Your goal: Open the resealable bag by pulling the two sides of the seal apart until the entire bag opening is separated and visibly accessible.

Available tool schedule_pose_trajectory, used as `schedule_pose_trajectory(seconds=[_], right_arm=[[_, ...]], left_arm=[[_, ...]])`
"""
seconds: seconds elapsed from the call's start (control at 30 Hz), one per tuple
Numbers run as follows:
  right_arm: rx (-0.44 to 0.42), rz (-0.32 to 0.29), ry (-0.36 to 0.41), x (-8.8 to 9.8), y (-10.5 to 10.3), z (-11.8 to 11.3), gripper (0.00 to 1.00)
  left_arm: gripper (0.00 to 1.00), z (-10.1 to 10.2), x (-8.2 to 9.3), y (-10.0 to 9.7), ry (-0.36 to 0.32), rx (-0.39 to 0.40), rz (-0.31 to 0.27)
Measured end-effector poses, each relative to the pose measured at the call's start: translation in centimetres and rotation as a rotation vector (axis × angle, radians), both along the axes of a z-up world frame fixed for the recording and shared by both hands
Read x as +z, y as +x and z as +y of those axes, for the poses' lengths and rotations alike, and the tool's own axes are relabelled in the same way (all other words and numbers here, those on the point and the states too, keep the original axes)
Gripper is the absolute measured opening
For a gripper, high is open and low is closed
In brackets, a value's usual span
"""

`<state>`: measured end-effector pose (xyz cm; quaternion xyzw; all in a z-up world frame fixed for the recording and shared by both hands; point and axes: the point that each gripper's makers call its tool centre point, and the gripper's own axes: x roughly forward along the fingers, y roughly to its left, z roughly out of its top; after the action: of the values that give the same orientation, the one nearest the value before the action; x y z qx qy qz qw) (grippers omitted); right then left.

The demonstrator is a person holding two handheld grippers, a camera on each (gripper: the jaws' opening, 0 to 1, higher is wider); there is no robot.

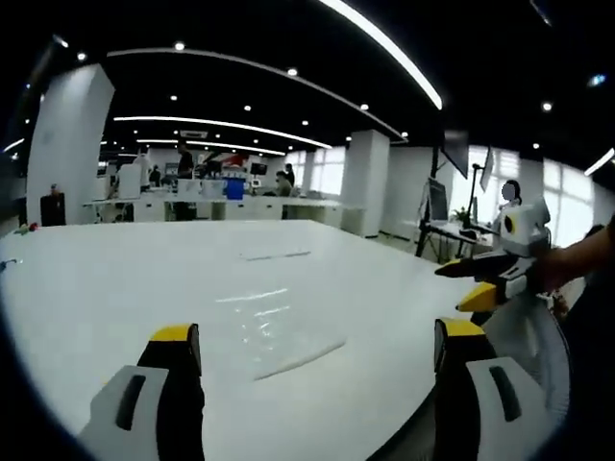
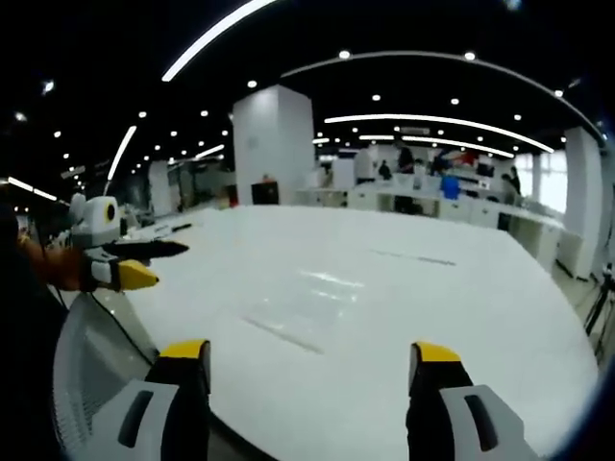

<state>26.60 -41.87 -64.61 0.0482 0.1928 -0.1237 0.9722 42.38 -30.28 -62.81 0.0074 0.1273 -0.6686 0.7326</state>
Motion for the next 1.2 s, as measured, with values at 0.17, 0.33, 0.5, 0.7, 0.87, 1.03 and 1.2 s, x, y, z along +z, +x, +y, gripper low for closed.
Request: schedule_pose_trajectory(seconds=[0.17,0.33,0.5,0.7,0.87,1.03,1.2], right_arm=[[0.003,0.024,0.012,-0.5,-0.1,0.0,0.83],[0.008,0.029,0.007,-0.5,-0.1,0.1,0.83],[0.003,0.025,0.015,-0.5,-0.2,0.0,0.83],[0.007,0.034,0.019,-0.7,-0.2,0.2,0.82],[0.009,0.041,0.027,-0.9,-0.2,0.2,0.80],[0.011,0.039,0.030,-0.9,-0.1,0.3,0.80],[0.010,0.040,0.032,-1.0,-0.1,0.3,0.79]], left_arm=[[0.99,0.0,-0.2,0.0,0.016,-0.005,-0.001],[0.99,0.1,-0.2,0.1,0.015,0.004,-0.003],[0.99,0.2,-0.3,-0.3,0.028,-0.008,-0.004],[0.99,0.1,-0.9,-0.3,0.062,-0.011,-0.024],[0.99,0.1,-1.2,-0.5,0.075,-0.025,-0.027],[0.99,0.1,-1.3,-0.5,0.081,-0.029,-0.023],[0.99,0.1,-1.4,-0.8,0.089,-0.041,-0.022]])
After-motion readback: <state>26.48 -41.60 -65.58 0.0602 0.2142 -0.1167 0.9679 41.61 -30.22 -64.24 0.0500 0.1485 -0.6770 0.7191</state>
